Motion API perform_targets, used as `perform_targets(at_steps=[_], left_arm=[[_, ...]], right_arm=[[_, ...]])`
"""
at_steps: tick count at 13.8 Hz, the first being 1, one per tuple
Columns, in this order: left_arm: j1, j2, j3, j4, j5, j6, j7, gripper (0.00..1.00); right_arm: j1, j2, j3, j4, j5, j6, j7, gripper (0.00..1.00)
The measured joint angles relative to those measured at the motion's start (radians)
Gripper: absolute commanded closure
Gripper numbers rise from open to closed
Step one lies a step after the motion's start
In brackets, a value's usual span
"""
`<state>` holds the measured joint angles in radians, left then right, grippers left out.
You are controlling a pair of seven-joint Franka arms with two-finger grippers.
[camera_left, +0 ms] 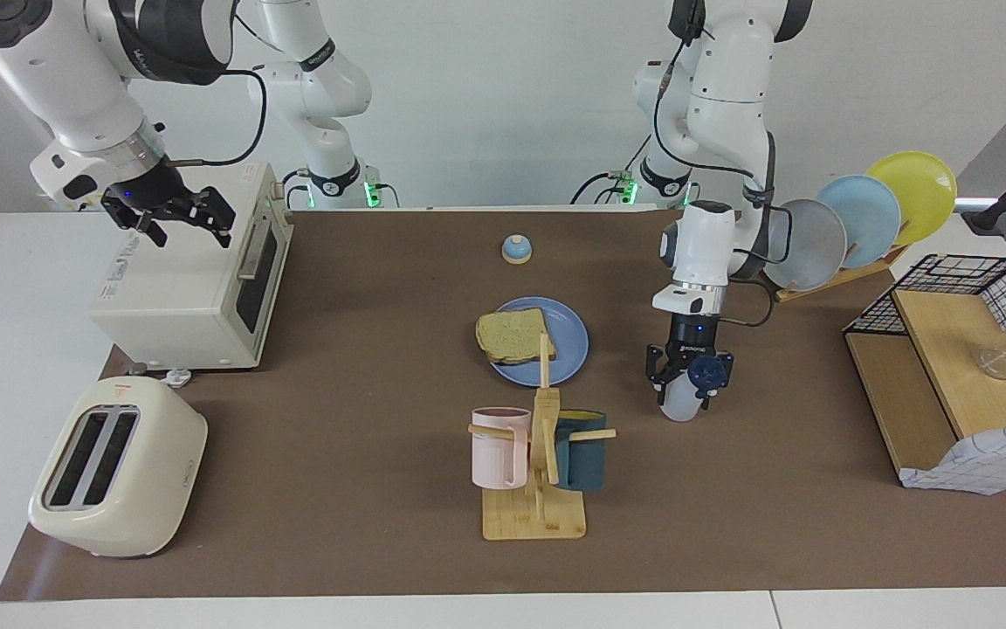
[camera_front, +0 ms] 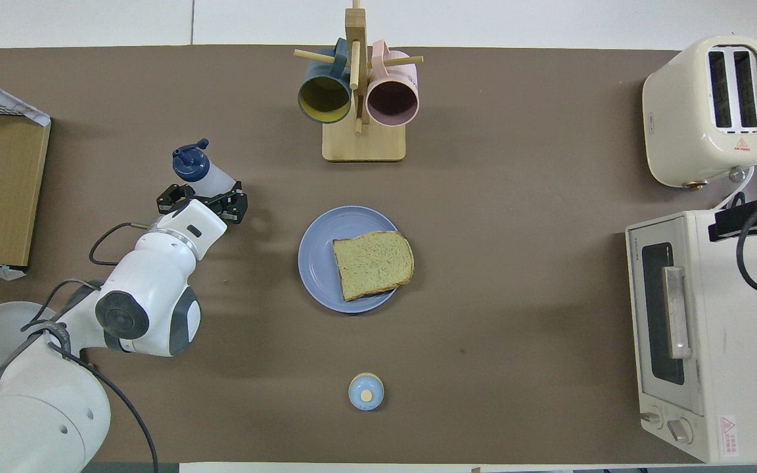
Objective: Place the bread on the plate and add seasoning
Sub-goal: 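Open the left gripper to release the blue-capped bottle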
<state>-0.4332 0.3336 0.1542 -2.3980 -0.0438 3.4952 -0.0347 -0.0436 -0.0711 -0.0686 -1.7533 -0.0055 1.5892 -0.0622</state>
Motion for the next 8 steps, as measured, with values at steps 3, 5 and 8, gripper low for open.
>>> perform_targets(at_steps=[3,5,8], left_arm=[[0.001,-0.016,0.000,-0.010,0.000,0.000,0.000,0.01],[0.001,-0.033,0.000,-0.022,0.000,0.001,-0.001,0.00],[0.001,-0.074,0.001,-0.061,0.000,0.001,-0.001,0.00]], right_arm=[[0.000,0.000,0.000,0.000,0.000,0.000,0.000,0.00],[0.000,0.000,0.000,0.000,0.000,0.000,0.000,0.00],[0.000,0.000,0.000,0.000,0.000,0.000,0.000,0.00]])
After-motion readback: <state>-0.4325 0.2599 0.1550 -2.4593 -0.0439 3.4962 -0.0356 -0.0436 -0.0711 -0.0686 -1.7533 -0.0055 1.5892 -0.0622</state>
